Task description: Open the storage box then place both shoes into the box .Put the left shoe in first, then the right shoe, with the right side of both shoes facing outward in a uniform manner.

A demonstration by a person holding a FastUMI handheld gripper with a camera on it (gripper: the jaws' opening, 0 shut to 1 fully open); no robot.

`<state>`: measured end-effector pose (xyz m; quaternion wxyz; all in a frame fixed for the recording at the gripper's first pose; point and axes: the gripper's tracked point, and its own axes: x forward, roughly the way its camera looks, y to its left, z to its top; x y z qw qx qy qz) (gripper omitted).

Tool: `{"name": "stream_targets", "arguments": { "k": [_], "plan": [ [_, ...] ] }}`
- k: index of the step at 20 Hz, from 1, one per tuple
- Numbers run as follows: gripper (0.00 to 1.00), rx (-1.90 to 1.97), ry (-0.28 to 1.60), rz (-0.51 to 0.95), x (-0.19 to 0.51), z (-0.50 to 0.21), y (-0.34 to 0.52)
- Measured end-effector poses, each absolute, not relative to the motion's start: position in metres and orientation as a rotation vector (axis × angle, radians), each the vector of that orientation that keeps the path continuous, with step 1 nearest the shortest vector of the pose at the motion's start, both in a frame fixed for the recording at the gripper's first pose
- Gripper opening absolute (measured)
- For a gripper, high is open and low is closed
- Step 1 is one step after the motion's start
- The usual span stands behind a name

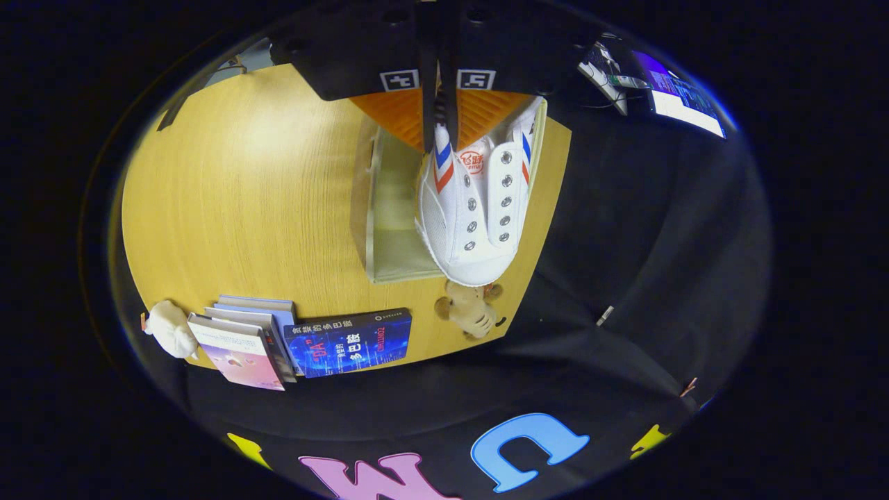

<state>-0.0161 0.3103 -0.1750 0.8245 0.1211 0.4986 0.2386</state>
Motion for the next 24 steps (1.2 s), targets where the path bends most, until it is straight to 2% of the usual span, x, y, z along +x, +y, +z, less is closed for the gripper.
{"name": "stream_targets", "arguments": {
  "k": [6,8,9,10,13,16,24],
  "plan": [
    [0.06,0.112,1.094,0.402,-0.017,-0.208,0.31],
    [0.09,0.1,1.101,0.398,-0.018,-0.213,0.313],
    [0.14,0.107,1.097,0.405,-0.018,-0.213,0.317],
    [0.24,0.121,1.092,0.425,-0.019,-0.209,0.323],
    [0.35,0.147,1.004,0.506,-0.012,-0.179,0.338],
    [1.0,0.091,0.904,0.51,0.0,-0.161,0.322],
    [0.99,0.133,0.717,0.407,0.026,-0.109,0.24]
  ]
}}
